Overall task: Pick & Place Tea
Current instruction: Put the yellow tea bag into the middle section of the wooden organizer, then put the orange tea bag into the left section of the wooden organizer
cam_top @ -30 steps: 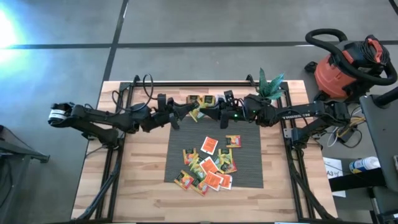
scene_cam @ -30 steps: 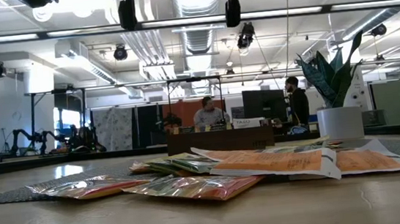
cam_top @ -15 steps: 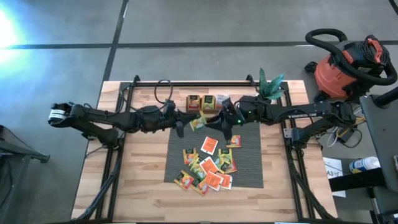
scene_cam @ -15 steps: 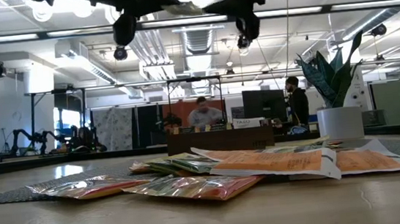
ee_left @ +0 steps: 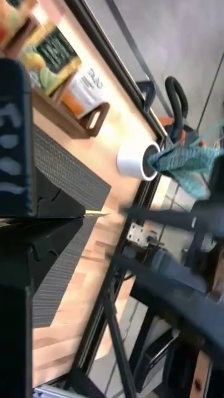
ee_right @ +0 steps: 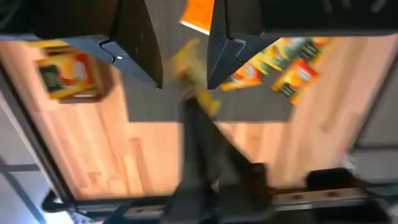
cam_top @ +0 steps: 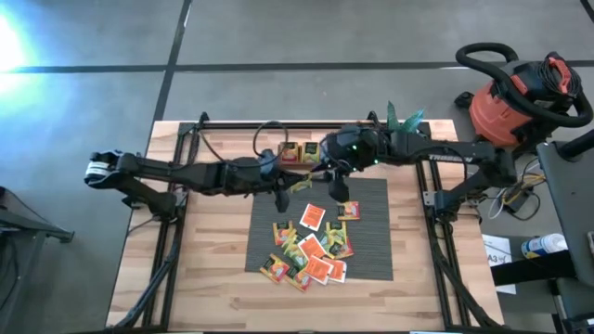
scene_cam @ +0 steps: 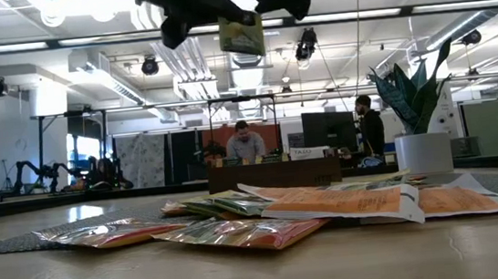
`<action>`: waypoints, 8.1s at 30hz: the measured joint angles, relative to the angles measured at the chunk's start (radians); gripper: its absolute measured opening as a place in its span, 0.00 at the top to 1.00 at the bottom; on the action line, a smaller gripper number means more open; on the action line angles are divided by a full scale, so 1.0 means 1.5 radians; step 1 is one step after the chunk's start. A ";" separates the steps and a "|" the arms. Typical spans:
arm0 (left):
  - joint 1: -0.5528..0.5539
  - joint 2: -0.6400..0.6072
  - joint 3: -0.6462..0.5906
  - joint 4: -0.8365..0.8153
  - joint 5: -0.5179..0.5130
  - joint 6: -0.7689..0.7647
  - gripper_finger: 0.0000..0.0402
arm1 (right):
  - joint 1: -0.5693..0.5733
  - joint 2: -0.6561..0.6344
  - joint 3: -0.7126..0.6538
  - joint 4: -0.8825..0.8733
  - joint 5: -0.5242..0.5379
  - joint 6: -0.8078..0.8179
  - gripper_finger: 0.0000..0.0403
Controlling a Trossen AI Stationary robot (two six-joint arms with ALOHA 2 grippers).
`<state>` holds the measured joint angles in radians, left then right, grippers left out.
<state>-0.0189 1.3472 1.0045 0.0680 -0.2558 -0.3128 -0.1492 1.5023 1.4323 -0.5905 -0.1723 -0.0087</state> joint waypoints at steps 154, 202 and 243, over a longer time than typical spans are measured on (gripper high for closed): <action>-0.004 0.037 0.013 -0.375 -0.114 -0.208 0.84 | -0.090 0.159 0.070 -0.332 0.037 -0.056 0.70; 0.090 0.327 0.100 0.034 0.317 -0.266 0.84 | 0.160 -0.072 -0.476 -0.004 0.202 0.750 0.83; 0.141 0.514 0.245 0.041 0.376 -0.442 0.84 | 0.160 -0.072 -0.647 0.315 0.202 0.699 0.89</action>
<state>0.1928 2.1187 1.3720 0.1289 0.3078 -0.9758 0.0914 1.3937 0.4625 -0.1174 0.1307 1.0397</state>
